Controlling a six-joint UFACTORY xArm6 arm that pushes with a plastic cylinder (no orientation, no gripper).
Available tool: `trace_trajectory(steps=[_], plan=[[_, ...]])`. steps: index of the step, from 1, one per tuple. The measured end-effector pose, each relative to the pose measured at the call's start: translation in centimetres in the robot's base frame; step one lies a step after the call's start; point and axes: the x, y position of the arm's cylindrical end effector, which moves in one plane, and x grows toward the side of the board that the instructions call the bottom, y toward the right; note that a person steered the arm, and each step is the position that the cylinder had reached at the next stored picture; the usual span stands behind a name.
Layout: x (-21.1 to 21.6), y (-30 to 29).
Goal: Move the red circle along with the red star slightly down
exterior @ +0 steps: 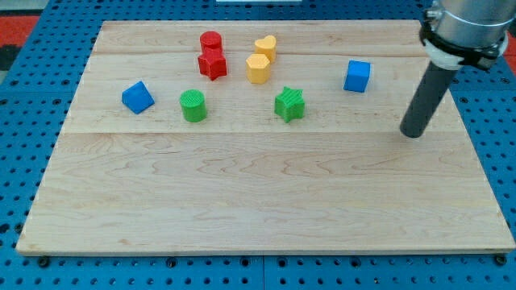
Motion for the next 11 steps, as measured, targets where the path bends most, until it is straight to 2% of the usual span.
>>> trace_trajectory(steps=[1, 2, 4, 7, 8, 9, 10, 11], plan=[[0.5, -3.6], [0.5, -4.2], [-3.1, -6.0], [-19.4, -9.8], [-24.7, -15.0], [-25.7, -22.3], [-23.2, -28.5], [-19.7, -29.3]])
